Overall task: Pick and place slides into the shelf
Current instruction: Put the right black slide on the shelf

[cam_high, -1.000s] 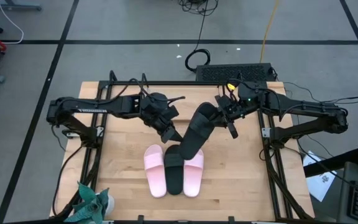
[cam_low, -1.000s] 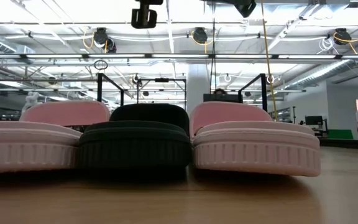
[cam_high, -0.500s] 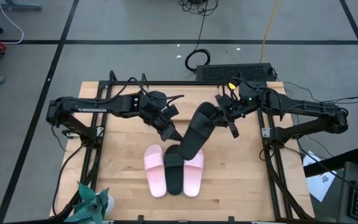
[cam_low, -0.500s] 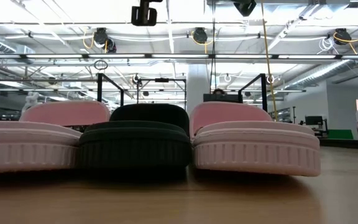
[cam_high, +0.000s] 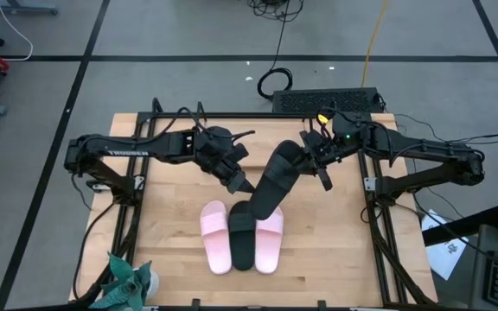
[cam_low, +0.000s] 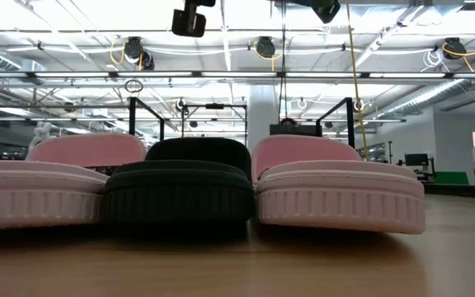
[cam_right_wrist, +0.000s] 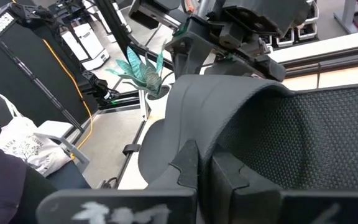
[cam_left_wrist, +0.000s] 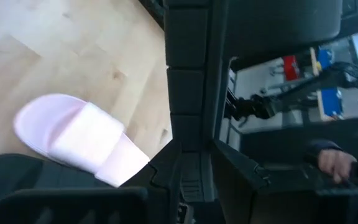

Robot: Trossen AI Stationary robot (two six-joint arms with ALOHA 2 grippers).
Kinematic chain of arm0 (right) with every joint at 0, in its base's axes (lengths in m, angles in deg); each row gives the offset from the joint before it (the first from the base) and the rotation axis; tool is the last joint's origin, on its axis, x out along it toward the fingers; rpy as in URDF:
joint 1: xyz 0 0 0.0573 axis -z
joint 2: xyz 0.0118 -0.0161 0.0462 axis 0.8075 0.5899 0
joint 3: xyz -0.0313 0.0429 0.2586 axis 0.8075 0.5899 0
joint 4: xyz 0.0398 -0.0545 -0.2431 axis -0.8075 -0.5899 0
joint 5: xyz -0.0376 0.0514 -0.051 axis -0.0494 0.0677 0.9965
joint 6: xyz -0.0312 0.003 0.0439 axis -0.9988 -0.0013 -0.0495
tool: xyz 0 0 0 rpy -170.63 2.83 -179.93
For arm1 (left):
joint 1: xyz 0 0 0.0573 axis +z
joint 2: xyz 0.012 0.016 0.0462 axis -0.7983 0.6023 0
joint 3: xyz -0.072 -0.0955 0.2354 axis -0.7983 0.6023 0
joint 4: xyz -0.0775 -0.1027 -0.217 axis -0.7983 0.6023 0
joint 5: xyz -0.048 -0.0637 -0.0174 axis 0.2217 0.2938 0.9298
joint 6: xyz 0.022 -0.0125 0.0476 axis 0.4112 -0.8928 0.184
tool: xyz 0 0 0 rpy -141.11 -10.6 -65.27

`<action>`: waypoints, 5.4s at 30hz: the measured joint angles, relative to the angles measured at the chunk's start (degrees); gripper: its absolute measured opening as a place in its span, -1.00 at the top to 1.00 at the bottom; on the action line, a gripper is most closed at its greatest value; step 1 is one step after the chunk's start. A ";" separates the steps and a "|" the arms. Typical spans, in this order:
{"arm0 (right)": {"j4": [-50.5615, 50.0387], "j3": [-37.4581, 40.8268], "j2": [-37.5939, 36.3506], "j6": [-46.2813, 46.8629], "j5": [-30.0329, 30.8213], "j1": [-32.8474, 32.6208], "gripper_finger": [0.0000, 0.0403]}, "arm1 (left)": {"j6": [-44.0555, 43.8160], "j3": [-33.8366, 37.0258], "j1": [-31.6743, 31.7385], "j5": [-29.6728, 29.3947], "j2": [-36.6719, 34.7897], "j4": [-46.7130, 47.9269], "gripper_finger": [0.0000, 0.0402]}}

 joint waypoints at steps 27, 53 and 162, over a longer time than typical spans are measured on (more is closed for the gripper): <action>-0.20 0.00 0.02 -0.02 -0.06 -0.04 1.00 | 0.05 -0.07 0.25 -4.07 -0.07 -0.14 0.57; 0.73 -0.04 0.13 -1.00 1.24 -0.10 1.00 | -0.67 -0.20 0.46 -1.46 -0.09 -2.91 -0.43; 24.02 -0.04 -16.69 -12.70 22.53 22.56 0.23 | -41.02 9.53 5.04 -28.19 23.61 -52.07 0.77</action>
